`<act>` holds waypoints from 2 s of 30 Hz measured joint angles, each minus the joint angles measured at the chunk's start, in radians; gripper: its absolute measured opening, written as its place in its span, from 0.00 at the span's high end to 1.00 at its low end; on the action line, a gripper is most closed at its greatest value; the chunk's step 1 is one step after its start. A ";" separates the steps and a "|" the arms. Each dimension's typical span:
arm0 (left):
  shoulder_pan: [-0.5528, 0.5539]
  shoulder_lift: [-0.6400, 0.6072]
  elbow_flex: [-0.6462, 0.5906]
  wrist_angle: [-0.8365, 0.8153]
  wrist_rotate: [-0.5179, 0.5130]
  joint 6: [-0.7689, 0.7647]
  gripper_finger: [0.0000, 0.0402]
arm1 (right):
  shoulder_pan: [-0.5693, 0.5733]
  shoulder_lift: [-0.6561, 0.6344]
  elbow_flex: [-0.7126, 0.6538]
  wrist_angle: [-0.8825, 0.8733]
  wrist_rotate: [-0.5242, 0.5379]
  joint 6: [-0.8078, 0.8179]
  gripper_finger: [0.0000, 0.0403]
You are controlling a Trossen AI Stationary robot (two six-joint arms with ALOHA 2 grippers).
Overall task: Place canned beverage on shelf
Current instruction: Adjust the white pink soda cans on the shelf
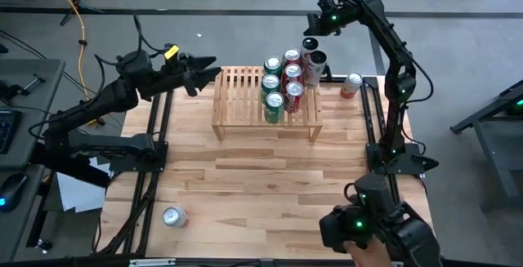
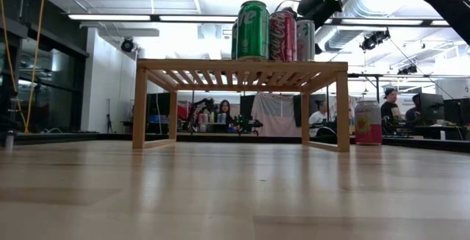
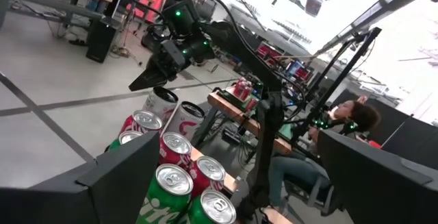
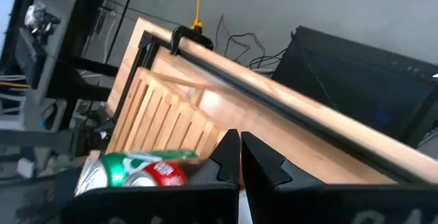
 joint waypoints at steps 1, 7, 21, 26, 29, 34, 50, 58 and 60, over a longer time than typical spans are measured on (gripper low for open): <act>0.000 0.000 0.000 0.000 0.000 0.000 0.03 | 0.000 0.000 0.000 -0.007 -0.011 -0.002 1.00; 0.000 0.000 0.000 0.000 0.000 0.000 0.03 | 0.000 -0.001 0.000 -0.073 -0.021 -0.052 1.00; -0.005 0.000 0.000 -0.001 0.000 -0.016 0.03 | 0.020 -0.001 0.001 -0.122 -0.018 -0.087 1.00; -0.020 0.000 0.000 -0.001 0.001 -0.016 0.03 | 0.032 -0.002 0.001 -0.127 -0.019 -0.090 1.00; -0.027 0.000 0.000 -0.001 0.000 -0.016 0.03 | 0.034 -0.002 0.001 -0.131 -0.019 -0.091 1.00; -0.028 0.000 0.000 -0.001 0.000 -0.016 0.03 | 0.024 -0.012 0.006 -0.110 0.033 -0.086 1.00; -0.028 0.000 0.000 -0.001 0.000 -0.018 0.03 | 0.025 -0.148 -0.015 -0.390 0.321 -0.214 1.00; -0.028 0.000 0.000 -0.002 0.000 -0.023 0.03 | 0.054 -0.238 -0.193 -0.389 0.356 -0.206 1.00; -0.028 0.000 0.000 -0.002 0.000 -0.023 0.03 | 0.062 -0.261 -0.237 -0.382 0.356 -0.205 1.00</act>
